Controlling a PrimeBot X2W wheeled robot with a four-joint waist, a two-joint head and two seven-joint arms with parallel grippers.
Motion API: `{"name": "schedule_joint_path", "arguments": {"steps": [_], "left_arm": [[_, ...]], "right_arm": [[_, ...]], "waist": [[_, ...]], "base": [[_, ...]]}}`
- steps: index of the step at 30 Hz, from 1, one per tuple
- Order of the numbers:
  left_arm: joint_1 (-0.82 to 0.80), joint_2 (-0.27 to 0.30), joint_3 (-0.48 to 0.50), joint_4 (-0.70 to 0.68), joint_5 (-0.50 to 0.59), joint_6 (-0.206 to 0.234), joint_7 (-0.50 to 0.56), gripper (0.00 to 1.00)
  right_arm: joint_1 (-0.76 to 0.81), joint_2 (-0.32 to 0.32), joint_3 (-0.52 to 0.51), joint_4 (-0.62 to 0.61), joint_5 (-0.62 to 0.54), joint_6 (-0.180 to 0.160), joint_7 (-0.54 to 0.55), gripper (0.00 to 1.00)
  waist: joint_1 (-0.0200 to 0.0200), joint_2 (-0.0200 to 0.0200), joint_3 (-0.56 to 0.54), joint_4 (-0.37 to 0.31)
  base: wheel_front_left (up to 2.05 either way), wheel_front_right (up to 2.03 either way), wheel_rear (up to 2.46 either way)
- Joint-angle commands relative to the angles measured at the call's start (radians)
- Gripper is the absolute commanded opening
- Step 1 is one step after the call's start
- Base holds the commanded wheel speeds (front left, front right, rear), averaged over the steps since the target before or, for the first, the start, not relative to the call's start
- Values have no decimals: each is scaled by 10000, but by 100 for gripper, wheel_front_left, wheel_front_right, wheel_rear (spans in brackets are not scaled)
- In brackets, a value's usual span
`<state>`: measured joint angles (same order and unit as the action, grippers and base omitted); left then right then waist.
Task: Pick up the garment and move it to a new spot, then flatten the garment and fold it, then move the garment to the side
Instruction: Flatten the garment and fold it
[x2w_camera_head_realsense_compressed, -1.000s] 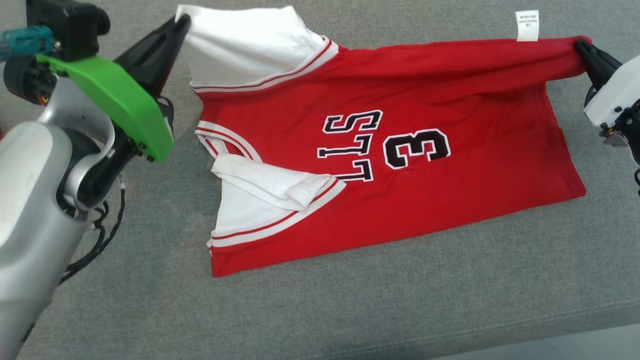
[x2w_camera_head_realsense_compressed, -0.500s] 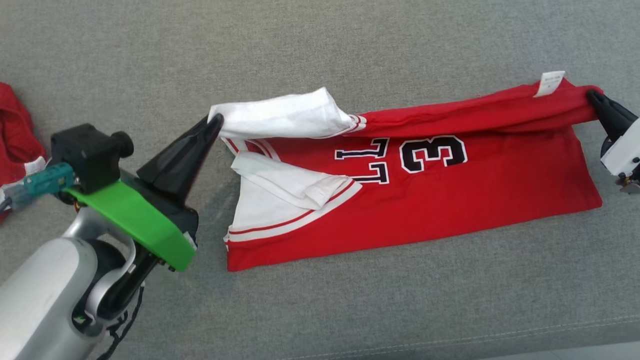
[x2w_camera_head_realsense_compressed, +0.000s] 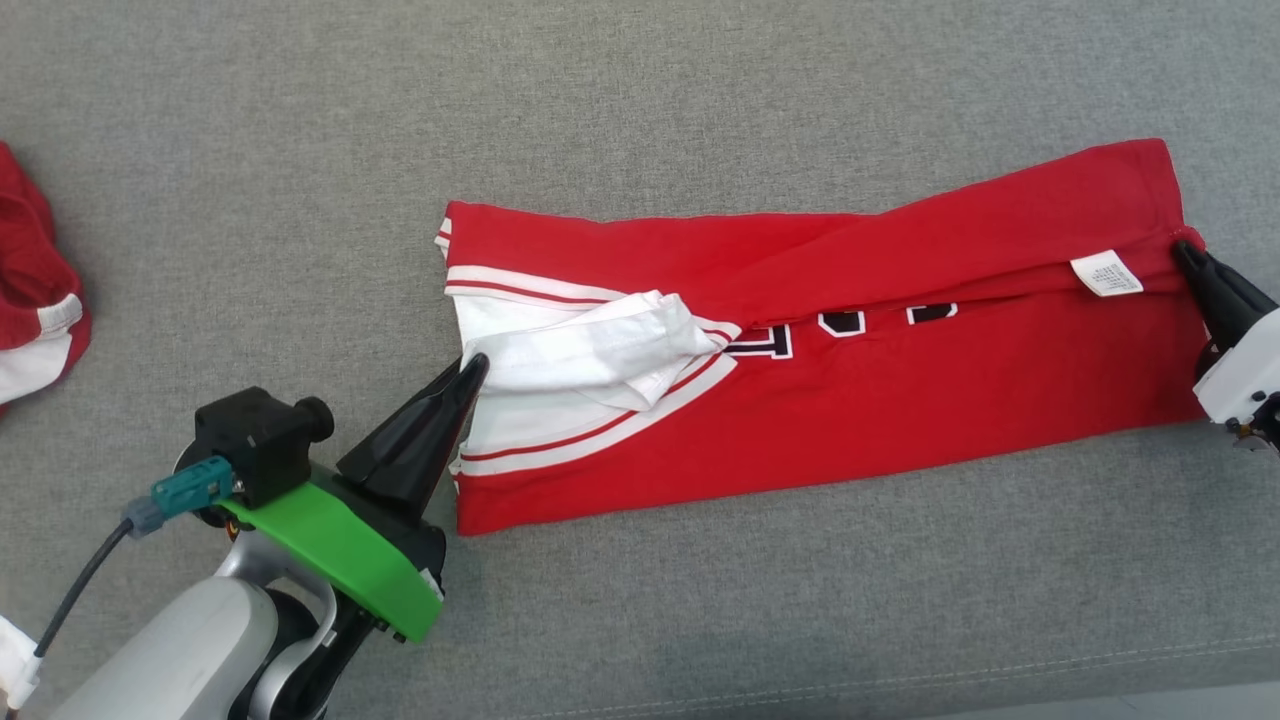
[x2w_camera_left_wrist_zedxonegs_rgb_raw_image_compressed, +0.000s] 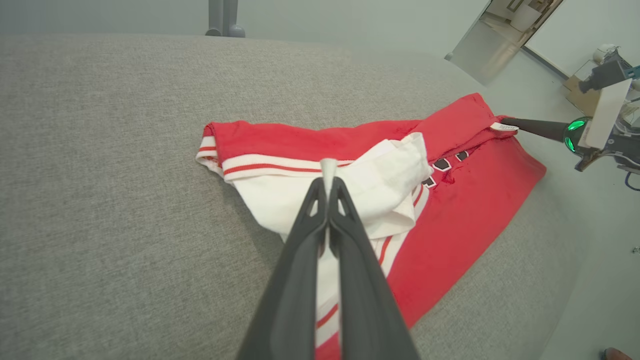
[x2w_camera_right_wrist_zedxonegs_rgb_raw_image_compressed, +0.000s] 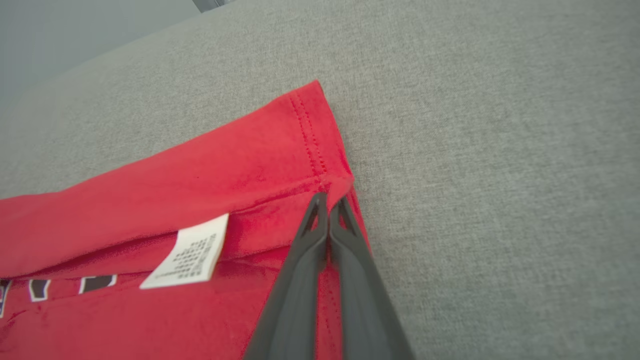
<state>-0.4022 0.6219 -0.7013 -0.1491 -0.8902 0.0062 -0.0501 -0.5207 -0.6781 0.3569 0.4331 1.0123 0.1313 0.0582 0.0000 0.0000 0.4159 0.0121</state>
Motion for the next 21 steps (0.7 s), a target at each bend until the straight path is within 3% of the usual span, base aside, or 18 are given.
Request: {"name": "schedule_joint_path", "arguments": {"steps": [1,5,6,7,8,9,10,16,21], "left_arm": [[173,-91,-60,294,131,-32,-167,0],[288,-252,-153,802,275,3,-438,3],[339,-301,-150,903,230,13,-487,4],[372,-330,-174,1004,198,14,-513,11],[404,-347,-205,1102,181,37,-500,28],[439,-374,-231,1173,182,40,-510,48],[473,-407,-240,1259,192,95,-544,100],[828,-709,-48,1579,157,568,-1070,100],[1408,-1245,464,1750,160,1405,-1825,100]], "right_arm": [[180,48,81,144,-21,-11,-130,0],[284,112,253,355,174,-11,-208,2],[311,121,289,400,206,-11,-228,23],[346,125,339,424,250,-11,-255,35],[374,135,377,449,292,-11,-277,48],[403,145,383,485,338,-11,-356,95],[431,150,354,520,369,-11,-495,100],[710,197,390,413,468,-10,-1222,100],[1299,209,592,209,82,-10,-2238,100]], "waist": [[0,0,25,12],[0,0,-43,16],[0,0,-79,18],[0,0,-122,18],[0,0,-174,13],[0,0,-237,5],[0,0,-304,1],[0,0,-801,-56],[0,0,-1465,-75]], "base": [[0,0,0],[0,0,0],[0,0,0],[0,0,0],[0,0,0],[0,0,0],[0,0,0],[0,0,0],[0,0,0]]}}
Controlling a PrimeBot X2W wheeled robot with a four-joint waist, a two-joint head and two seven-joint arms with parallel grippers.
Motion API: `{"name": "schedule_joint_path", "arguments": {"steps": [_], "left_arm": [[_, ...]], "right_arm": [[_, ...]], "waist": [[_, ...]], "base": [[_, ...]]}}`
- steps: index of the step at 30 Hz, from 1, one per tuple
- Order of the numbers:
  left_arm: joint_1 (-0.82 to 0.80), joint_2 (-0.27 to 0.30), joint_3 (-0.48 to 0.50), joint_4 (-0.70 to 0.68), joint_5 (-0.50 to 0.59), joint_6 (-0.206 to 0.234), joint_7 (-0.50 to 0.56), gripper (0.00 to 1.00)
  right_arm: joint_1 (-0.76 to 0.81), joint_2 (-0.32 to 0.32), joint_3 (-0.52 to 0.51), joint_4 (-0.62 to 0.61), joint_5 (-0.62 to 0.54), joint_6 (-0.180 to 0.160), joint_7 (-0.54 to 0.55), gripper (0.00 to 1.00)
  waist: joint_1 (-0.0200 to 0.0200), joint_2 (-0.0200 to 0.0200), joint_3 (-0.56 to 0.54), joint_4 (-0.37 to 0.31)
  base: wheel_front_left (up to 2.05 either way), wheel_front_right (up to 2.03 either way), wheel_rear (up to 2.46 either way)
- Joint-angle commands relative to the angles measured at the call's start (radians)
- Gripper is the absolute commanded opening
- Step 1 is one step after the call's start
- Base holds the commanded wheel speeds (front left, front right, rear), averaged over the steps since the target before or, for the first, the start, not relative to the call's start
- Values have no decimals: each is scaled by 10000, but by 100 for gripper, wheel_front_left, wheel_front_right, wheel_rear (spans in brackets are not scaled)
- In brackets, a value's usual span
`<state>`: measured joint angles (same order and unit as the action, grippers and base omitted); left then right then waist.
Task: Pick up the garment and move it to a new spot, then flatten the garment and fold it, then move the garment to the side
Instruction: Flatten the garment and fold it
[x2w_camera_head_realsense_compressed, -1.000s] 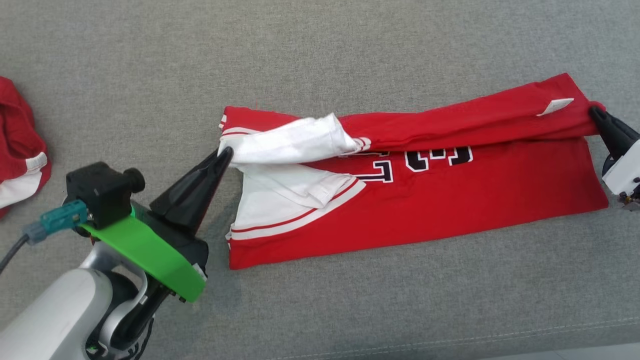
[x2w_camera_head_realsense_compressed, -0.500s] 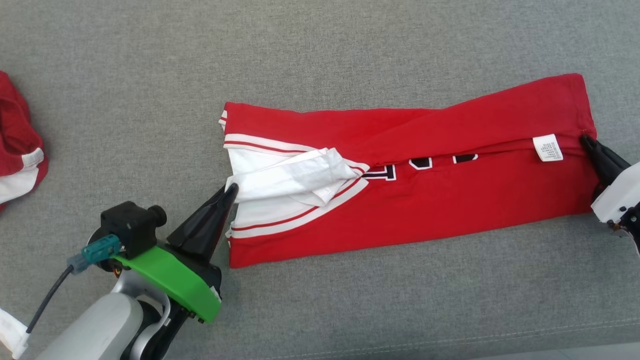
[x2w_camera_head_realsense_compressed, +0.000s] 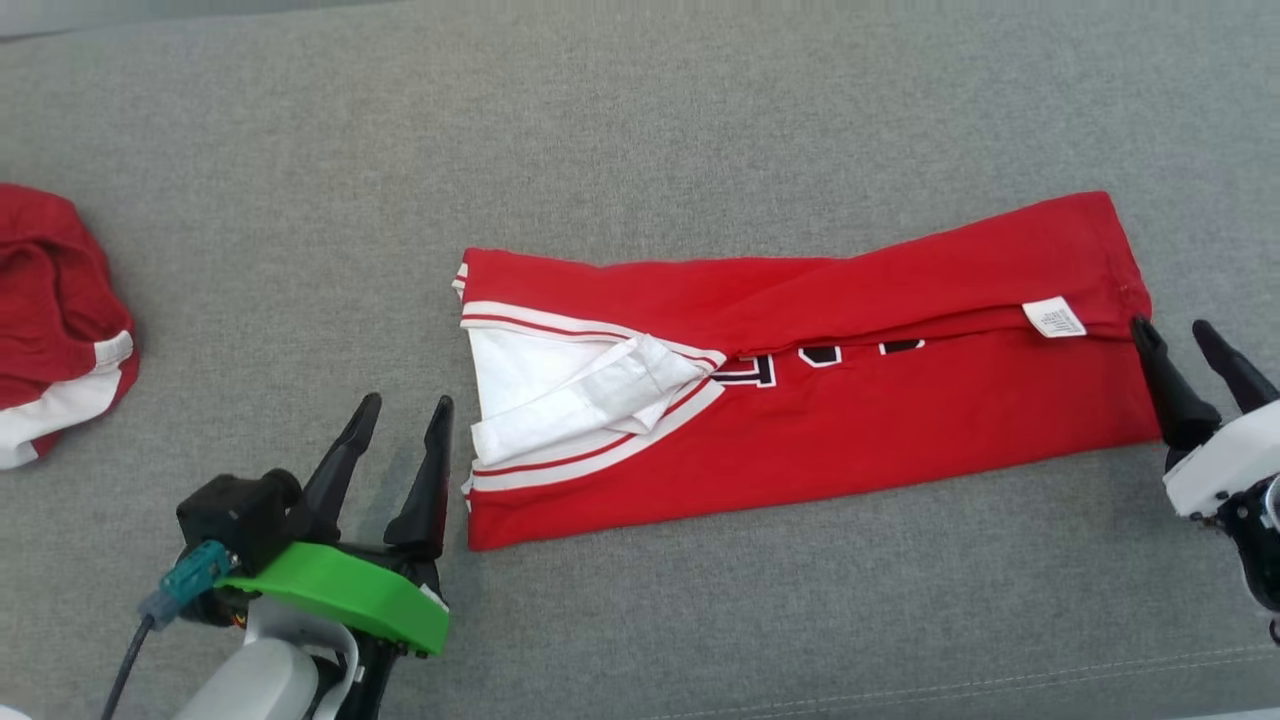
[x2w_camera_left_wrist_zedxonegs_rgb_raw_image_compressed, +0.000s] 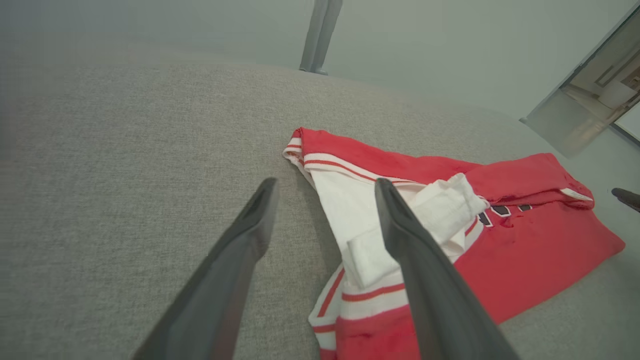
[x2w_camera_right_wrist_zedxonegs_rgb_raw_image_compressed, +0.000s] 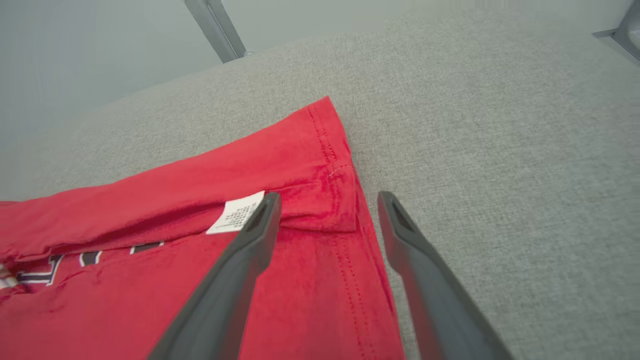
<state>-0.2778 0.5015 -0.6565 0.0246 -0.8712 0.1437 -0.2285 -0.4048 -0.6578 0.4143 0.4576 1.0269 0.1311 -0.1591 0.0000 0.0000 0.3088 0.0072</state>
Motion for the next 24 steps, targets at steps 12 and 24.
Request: {"name": "schedule_joint_path", "arguments": {"steps": [12,24], "left_arm": [[1920,-1566,1245,312,2382,1116,-361,100],[3032,-3036,2452,-30,4827,271,-364,100]], "right_arm": [[1749,1191,-387,38,-1183,-8,-1078,100],[2649,1895,-2182,236,-1782,-6,-1076,100]], "waist": [[0,0,-1842,121],[0,0,-2271,1093]], "base": [[0,0,0],[0,0,0]]}}
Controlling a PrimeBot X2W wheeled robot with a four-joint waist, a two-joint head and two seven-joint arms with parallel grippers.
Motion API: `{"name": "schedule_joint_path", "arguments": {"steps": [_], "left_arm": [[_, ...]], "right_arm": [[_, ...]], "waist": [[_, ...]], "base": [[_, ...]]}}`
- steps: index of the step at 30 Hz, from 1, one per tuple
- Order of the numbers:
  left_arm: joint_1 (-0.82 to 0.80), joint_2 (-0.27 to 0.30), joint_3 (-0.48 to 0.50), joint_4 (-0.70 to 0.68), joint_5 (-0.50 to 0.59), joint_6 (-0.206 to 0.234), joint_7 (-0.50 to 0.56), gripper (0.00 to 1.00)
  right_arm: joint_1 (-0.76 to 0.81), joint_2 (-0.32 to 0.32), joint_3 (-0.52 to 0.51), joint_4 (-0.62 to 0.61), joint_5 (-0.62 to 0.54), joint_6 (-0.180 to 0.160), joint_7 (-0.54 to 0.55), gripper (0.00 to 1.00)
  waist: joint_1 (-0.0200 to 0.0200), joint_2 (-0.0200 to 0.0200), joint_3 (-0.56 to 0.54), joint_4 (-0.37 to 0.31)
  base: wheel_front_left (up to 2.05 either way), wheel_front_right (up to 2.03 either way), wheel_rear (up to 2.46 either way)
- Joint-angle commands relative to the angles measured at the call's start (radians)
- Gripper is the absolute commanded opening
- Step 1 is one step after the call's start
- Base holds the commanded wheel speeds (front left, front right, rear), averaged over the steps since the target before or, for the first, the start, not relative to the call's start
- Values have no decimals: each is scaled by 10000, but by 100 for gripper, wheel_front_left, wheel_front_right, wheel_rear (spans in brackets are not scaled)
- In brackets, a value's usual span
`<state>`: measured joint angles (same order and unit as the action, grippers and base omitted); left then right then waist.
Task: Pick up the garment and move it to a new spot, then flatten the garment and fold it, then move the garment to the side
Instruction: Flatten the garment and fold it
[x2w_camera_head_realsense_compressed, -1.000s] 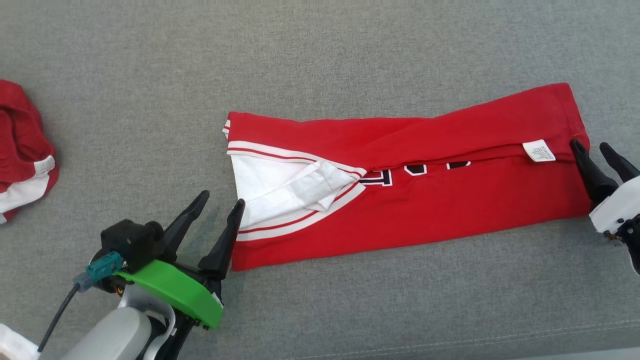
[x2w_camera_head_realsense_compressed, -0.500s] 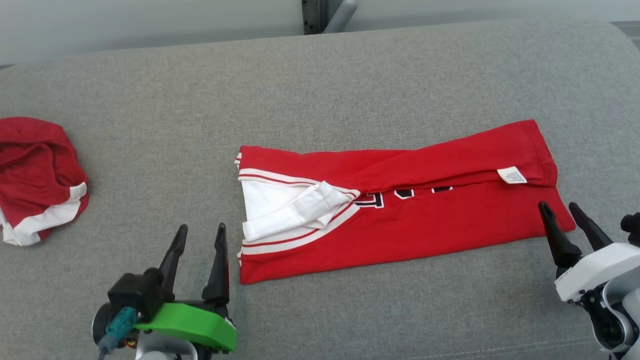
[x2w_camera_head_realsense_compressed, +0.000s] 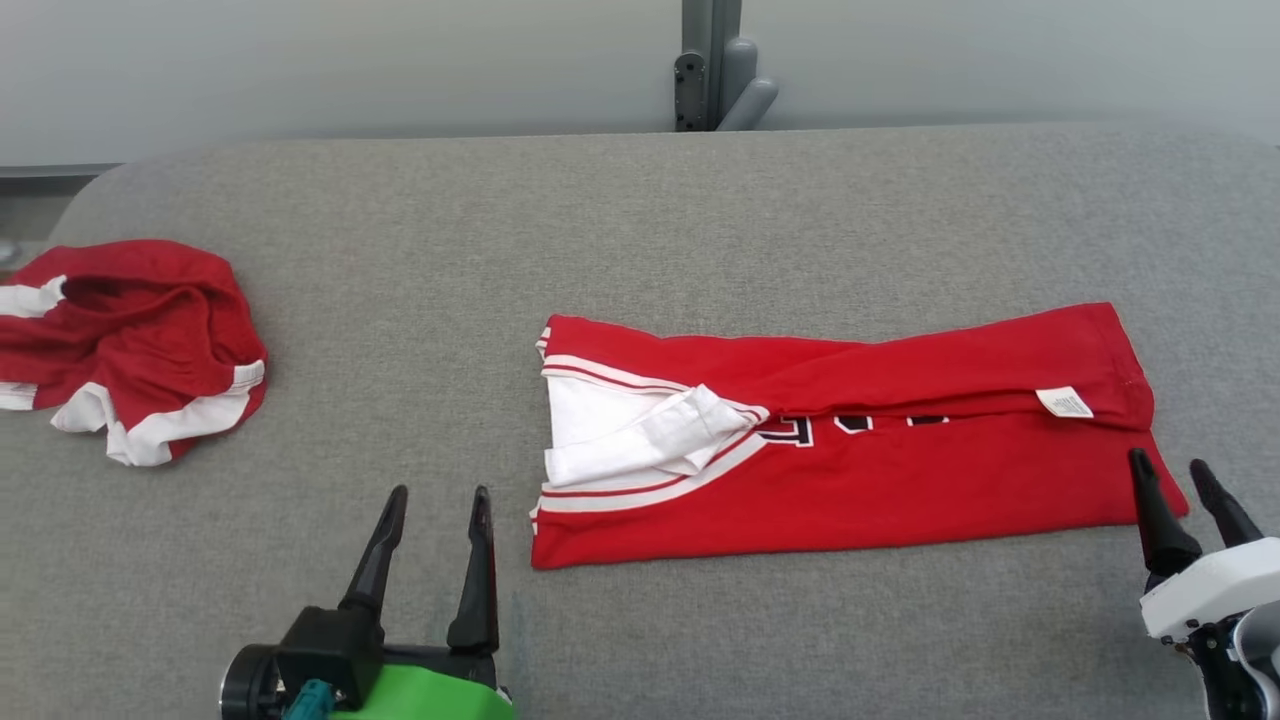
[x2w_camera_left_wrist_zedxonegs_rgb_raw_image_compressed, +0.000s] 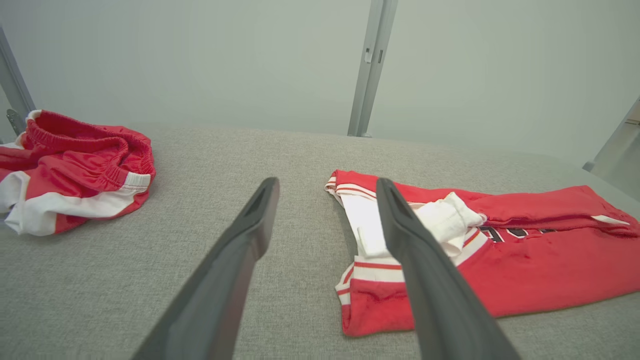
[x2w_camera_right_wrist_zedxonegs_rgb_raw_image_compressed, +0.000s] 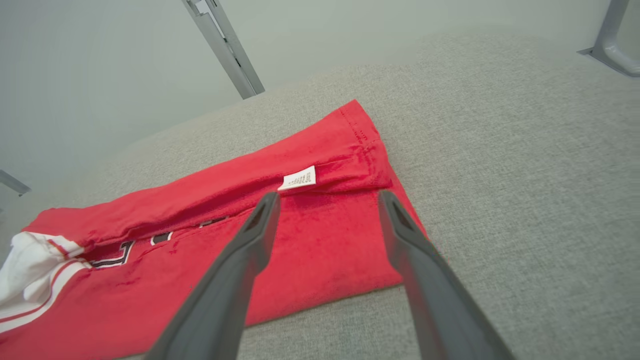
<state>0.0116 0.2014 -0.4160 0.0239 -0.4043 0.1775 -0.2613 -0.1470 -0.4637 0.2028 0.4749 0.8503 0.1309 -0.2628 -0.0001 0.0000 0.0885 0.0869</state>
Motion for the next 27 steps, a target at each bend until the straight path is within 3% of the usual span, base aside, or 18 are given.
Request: {"name": "schedule_joint_path", "arguments": {"steps": [1,10,19,27], "left_arm": [[190,-149,106,-18,295,-134,-36,100],[452,-1015,340,240,1397,-745,-37,100],[126,-1341,413,417,1934,-1194,-37,100],[-138,-1450,590,537,2092,-1430,-37,100]], "right_arm": [[45,-48,-166,216,26,-5,-37,100],[-708,-322,-683,1714,479,-5,411,100],[-1886,-789,-874,3038,847,-3,1450,100],[-2554,-666,-577,4003,994,-3,2417,100]], "waist": [[1,0,-65,393],[1,0,251,1097],[1,0,798,1312],[1,0,1066,1378]], "base": [[0,0,0],[0,0,0],[0,0,0],[0,0,0]]}}
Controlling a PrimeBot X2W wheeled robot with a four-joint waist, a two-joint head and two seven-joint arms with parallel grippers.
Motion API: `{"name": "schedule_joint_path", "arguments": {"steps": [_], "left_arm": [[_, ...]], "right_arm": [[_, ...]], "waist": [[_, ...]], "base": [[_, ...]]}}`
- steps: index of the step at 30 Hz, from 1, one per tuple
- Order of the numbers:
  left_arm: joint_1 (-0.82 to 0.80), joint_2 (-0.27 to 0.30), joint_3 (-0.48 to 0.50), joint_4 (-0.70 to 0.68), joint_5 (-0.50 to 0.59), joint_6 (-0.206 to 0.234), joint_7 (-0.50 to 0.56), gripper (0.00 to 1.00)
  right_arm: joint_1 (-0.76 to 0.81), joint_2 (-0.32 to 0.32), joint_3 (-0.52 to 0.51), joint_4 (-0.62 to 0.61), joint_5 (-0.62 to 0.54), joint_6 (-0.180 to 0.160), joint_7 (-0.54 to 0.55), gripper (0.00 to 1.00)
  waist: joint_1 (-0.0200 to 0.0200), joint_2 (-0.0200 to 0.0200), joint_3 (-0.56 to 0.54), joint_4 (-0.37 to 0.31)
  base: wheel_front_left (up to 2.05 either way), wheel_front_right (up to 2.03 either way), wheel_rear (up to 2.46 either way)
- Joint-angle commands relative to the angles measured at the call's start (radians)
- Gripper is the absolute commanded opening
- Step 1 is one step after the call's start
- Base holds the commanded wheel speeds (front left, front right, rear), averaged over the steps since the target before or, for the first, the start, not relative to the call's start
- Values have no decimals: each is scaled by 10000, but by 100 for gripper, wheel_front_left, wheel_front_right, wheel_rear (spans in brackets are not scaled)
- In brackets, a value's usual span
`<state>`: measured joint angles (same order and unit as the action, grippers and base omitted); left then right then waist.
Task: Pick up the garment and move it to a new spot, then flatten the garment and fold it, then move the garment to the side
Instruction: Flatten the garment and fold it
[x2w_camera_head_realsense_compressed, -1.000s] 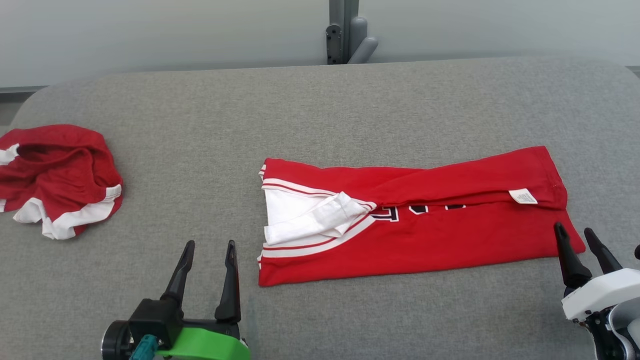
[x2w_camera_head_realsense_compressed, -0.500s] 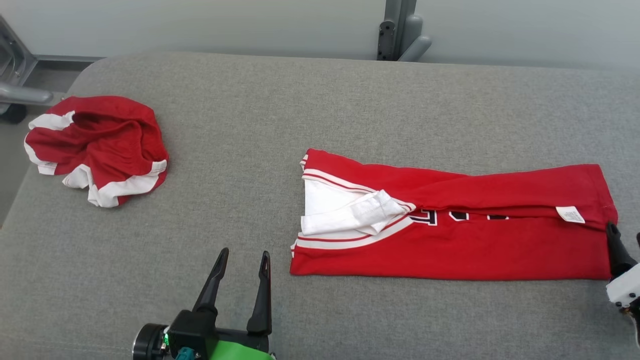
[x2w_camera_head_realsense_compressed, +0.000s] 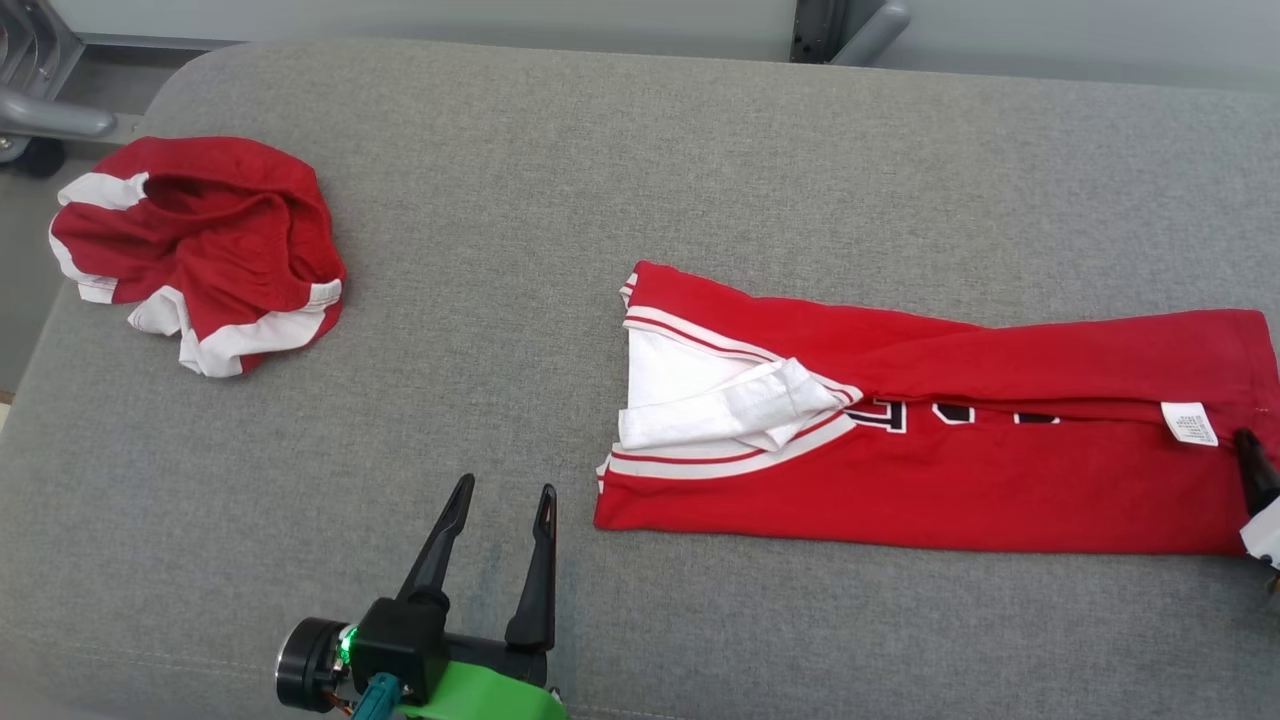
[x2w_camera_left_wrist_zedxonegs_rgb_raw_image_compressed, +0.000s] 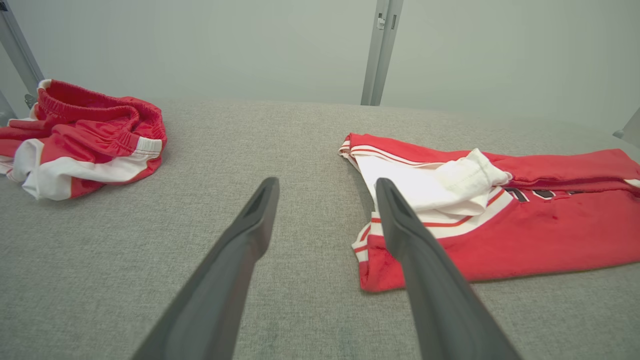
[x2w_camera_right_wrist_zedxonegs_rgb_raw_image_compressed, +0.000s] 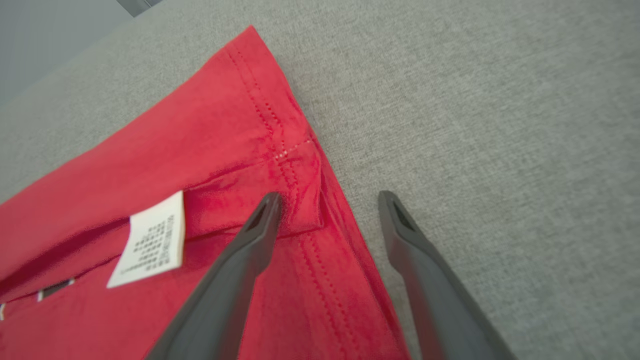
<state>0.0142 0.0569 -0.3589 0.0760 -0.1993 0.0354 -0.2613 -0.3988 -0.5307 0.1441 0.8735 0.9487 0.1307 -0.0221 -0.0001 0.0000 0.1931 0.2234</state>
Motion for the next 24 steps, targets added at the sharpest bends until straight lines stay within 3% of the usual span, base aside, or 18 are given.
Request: {"name": "schedule_joint_path", "arguments": {"steps": [1,2,3,6,11,24], "left_arm": [[-188,-12,40,16,51,-36,-38,100],[-195,-21,53,16,63,-62,-38,100],[-203,-30,70,13,72,-80,-38,100],[-242,-45,125,8,56,-113,-38,100],[-321,-59,202,-35,75,-158,-38,100],[-452,-63,620,-86,266,-331,-38,100]], "right_arm": [[-70,39,64,111,-8,-1,85,100],[-77,99,101,223,-7,-1,176,84],[-80,174,156,306,9,-1,292,58],[-134,298,282,472,43,-1,461,0],[-262,214,324,575,3,-21,192,0],[-594,-1221,375,-63,-147,-12,11,0]], "waist": [[1,0,36,11],[1,0,44,3],[1,0,47,-8],[1,0,63,-56],[1,0,92,-204],[1,0,191,-913]], "base": [[0,0,0],[0,0,0],[0,0,0],[0,0,0],[0,0,0],[0,0,0]]}}
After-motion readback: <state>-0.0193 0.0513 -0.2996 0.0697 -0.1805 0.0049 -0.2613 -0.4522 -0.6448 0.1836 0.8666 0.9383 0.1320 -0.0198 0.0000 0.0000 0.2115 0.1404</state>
